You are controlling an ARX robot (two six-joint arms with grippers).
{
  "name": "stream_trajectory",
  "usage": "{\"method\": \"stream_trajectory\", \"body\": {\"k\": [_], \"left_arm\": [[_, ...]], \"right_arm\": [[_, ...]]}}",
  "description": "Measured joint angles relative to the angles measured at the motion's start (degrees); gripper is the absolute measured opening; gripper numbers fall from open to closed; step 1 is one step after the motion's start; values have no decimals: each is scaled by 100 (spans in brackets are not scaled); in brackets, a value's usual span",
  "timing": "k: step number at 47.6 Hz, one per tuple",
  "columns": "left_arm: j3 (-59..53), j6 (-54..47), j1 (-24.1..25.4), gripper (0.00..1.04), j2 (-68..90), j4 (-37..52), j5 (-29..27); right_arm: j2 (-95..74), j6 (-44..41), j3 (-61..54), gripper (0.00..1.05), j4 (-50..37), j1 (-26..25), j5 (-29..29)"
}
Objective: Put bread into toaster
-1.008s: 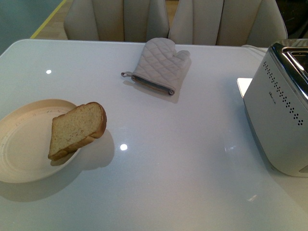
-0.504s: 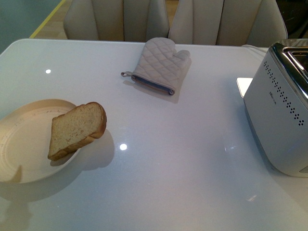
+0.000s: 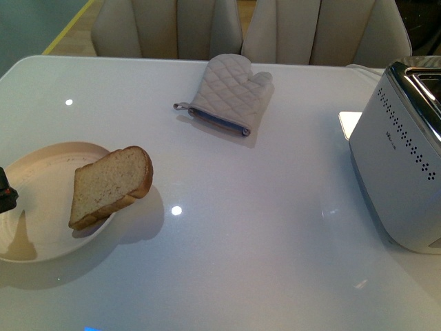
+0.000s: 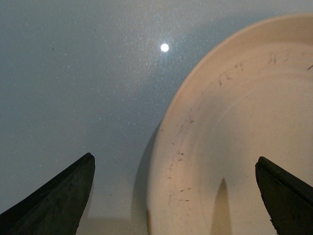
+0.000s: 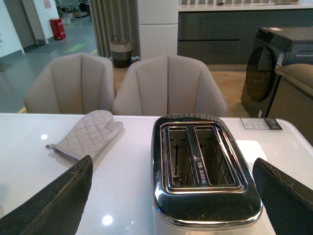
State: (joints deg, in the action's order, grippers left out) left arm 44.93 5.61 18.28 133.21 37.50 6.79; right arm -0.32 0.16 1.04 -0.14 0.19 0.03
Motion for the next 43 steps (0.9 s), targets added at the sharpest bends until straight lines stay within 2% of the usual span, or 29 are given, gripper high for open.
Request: {"method": "stream_trajectory", "body": {"k": [19, 22, 28, 43], "left_arm": [[251, -149, -466, 41, 391, -131, -297], [247, -129, -623, 27, 382, -142, -295], [192, -17, -1014, 7, 282, -162, -258], [157, 846, -2422, 5, 129, -428, -404]], "right_arm": [[0, 0, 0, 96, 0, 0, 0], [0, 0, 0, 96, 0, 0, 0], [0, 0, 0, 96, 0, 0, 0], [0, 0, 0, 96, 0, 0, 0]]}}
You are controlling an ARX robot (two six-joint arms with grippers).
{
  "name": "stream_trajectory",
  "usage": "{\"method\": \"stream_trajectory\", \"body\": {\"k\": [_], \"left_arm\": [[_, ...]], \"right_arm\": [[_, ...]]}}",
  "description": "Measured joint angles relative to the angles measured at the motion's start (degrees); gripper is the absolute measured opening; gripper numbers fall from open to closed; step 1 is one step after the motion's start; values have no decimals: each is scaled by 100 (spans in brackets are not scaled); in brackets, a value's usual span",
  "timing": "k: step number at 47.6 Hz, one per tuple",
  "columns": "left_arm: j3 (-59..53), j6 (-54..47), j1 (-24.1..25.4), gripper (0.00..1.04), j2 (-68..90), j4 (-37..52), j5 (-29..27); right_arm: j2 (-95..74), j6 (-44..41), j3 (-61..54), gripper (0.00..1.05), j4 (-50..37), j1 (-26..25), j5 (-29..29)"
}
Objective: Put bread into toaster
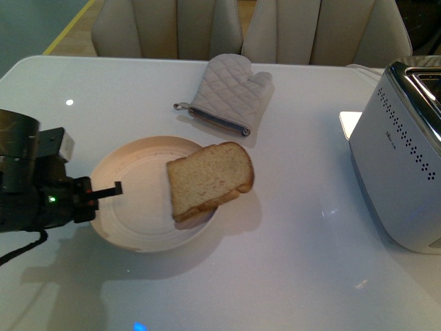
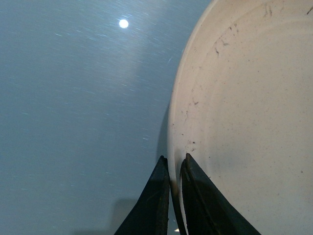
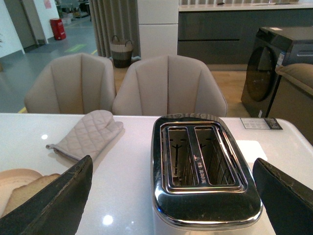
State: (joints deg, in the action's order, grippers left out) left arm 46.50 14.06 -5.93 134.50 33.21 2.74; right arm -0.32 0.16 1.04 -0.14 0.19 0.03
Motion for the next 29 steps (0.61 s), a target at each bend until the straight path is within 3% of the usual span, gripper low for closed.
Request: {"method": "stream_trajectory", "body": {"k": [9, 23, 29], "left_arm": [[197, 369, -787, 5, 7, -264, -144], [439, 498, -1174, 5, 72, -433, -214], [426, 570, -1237, 27, 46, -407, -240]], "right_arm": [[0, 0, 0, 96, 0, 0, 0], [0, 0, 0, 96, 0, 0, 0], [0, -2, 0, 96, 0, 0, 0]]}}
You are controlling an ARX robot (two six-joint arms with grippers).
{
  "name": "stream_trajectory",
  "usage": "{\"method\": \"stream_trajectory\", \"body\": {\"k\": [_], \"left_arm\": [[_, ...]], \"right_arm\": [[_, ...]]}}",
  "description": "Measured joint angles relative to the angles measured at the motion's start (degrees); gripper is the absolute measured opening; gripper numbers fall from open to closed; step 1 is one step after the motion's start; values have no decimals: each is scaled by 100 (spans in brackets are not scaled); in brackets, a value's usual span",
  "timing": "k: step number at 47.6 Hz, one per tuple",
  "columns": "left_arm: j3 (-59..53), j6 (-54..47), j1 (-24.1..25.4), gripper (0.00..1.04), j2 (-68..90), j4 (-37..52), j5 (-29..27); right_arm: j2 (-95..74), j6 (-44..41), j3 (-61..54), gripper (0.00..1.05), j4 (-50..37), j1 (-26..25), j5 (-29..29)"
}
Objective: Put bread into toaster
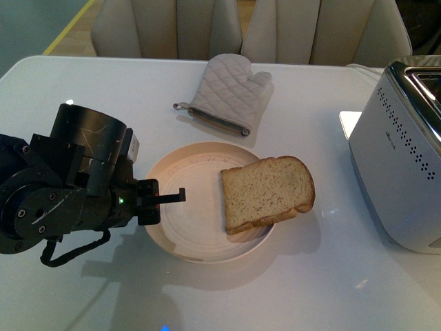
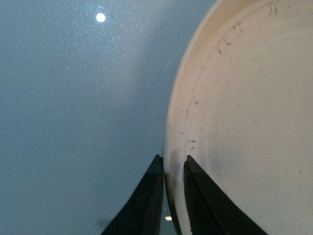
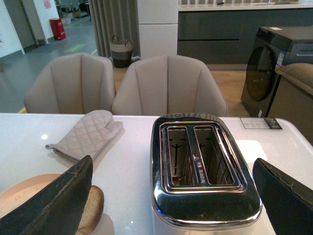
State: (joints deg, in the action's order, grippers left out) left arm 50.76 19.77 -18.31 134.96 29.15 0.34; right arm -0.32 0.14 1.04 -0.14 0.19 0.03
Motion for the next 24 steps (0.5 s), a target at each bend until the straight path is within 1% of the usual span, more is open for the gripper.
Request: {"method": "stream_trajectory", "body": {"k": [3, 9, 13, 22, 24], "left_arm": [[-114, 103, 48, 38, -146, 136, 7], [-387, 264, 256, 54, -686, 382, 4], [-835, 433, 629, 73, -1829, 656, 15], [-1620, 743, 1010, 99, -3842, 640, -26], [-1781, 780, 1034, 99, -4280, 564, -46]], "right_arm": [[0, 0, 0, 96, 0, 0, 0], [0, 2, 0, 96, 0, 0, 0], [0, 0, 0, 96, 0, 0, -2], [0, 0, 0, 96, 0, 0, 0], [0, 2, 0, 96, 0, 0, -2]]}}
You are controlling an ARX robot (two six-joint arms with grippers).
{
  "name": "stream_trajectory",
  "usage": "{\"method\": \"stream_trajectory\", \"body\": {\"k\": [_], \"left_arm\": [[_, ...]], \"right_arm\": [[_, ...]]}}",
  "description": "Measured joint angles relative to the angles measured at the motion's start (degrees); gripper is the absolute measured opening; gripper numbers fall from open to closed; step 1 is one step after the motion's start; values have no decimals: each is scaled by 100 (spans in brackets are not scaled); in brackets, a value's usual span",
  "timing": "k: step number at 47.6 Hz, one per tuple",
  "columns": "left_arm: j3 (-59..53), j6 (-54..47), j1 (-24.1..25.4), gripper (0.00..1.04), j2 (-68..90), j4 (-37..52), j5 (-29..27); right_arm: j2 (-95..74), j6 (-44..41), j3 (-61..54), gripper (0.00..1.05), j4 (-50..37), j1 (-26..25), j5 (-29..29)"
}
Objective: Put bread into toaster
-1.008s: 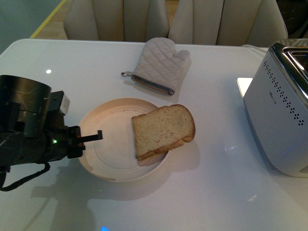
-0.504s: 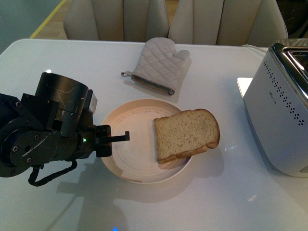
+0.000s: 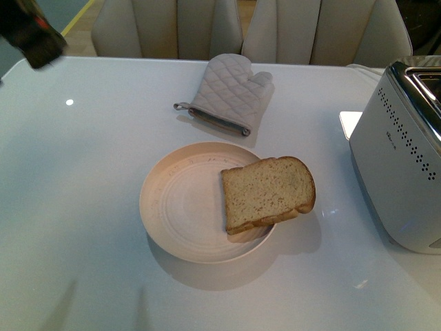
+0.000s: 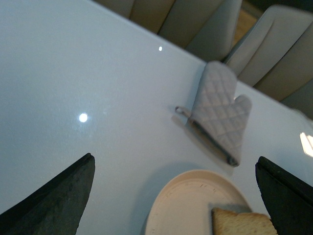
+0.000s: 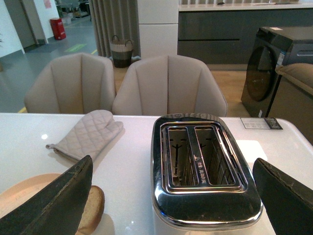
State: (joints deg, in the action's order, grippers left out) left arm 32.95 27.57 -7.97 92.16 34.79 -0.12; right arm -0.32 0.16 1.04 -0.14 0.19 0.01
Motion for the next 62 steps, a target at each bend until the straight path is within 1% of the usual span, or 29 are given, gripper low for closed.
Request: {"method": "stream_trajectory", "body": {"k": [2, 7, 11, 13, 14, 15, 17, 18, 20, 24, 25, 29, 31, 51, 54, 62], "left_arm": [[-208, 103, 37, 97, -595, -151, -9], [-798, 400, 146, 98, -2542, -809, -144], [-1187, 713, 310, 98, -4308, -1641, -304], [-1427, 232, 544, 90, -5016, -1718, -66], [-1569, -125, 640, 85, -5405, -1779, -31], [-1622, -264, 667, 83, -5525, -1788, -31], [-1834, -1143, 765, 73, -6041, -1788, -39], [-1884, -1464, 769, 69, -6146, -1788, -26], [-2041, -2011, 772, 59, -6319, -1786, 9], [-2363, -2476, 772, 37, -6518, -1790, 11], [-2400, -2511, 772, 34, -6561, -1790, 11], [-2570, -2632, 772, 12, -6832, -1805, 11], [-2623, -2647, 772, 3, -6924, -1838, 11], [-3045, -2693, 772, 3, -7851, -2356, 11], [-3209, -2695, 772, 3, -8011, -2286, 11], [-3226, -2695, 774, 3, -8205, -2452, 11]], "right_arm": [[0, -2, 0, 96, 0, 0, 2], [0, -2, 0, 96, 0, 0, 2], [0, 0, 0, 96, 0, 0, 2], [0, -2, 0, 96, 0, 0, 0], [0, -2, 0, 96, 0, 0, 0], [0, -2, 0, 96, 0, 0, 0], [0, 0, 0, 96, 0, 0, 7], [0, 0, 0, 96, 0, 0, 2], [0, -2, 0, 96, 0, 0, -2], [0, 0, 0, 96, 0, 0, 2], [0, -2, 0, 96, 0, 0, 0], [0, 0, 0, 96, 0, 0, 0], [0, 0, 0, 96, 0, 0, 0], [0, 0, 0, 96, 0, 0, 0], [0, 0, 0, 96, 0, 0, 0], [0, 0, 0, 96, 0, 0, 0]]}}
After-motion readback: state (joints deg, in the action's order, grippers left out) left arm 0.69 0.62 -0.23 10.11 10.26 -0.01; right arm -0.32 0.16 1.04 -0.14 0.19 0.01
